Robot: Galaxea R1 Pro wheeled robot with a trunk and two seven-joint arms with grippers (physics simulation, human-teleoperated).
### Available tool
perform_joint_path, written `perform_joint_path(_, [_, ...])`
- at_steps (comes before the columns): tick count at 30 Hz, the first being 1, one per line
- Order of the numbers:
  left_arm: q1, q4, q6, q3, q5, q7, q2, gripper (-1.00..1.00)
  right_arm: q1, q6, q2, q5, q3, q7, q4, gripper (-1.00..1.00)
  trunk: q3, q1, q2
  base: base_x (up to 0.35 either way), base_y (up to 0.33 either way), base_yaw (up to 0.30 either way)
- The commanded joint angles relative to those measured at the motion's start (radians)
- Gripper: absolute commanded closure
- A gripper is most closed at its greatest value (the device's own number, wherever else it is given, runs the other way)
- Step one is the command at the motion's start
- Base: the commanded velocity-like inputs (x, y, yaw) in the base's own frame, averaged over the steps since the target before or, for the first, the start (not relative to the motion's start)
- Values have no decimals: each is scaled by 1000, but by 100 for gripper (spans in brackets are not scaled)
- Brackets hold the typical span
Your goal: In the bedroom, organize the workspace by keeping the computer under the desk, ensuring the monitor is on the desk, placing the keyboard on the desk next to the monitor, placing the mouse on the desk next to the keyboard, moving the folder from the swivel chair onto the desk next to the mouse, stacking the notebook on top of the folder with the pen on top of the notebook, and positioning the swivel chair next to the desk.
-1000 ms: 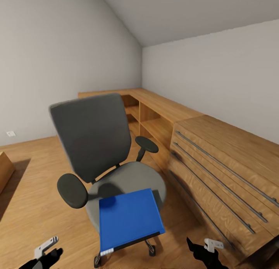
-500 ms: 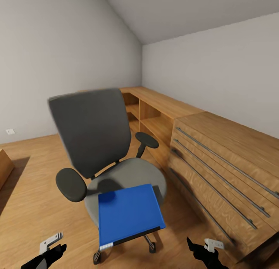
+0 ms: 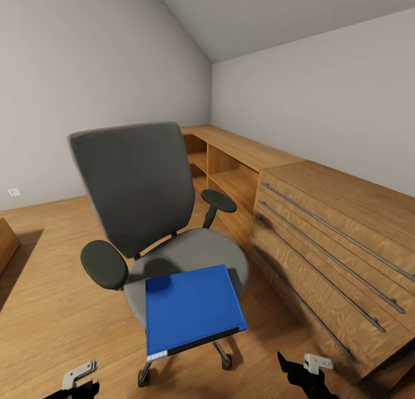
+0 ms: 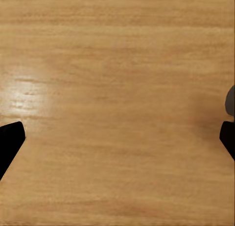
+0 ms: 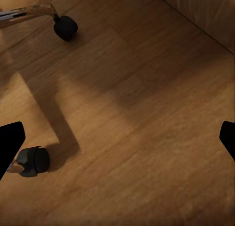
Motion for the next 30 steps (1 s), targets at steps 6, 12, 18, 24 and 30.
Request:
perform_joint_path(6, [-1, 24, 2, 8, -18, 10, 16, -100, -1, -1, 0, -8, -5, 10, 1, -100, -20, 23, -43, 0, 0, 0])
perform_joint_path(12, [-1, 29, -10, 11, 43, -5, 30, -100, -1, -1, 0, -7, -5, 10, 1, -100, -39, 46, -85, 0, 0, 0])
perform_joint_path(18, [-1, 30, -30, 11, 86, -112, 34, -100, -1, -1, 1, -6, -3, 12, 1, -100, -45, 54, -99, 0, 0, 0])
perform_joint_path(24, [-1, 30, -29, 11, 91, -141, 38, -100, -1, -1, 8, -4, -2, 11, 1, -100, -45, 54, -99, 0, 0, 0])
perform_joint_path(30, [-1, 43, -22, 11, 92, -145, 41, -100, -1, -1, 20, -3, -2, 10, 0, -100, -45, 54, -99, 0, 0, 0])
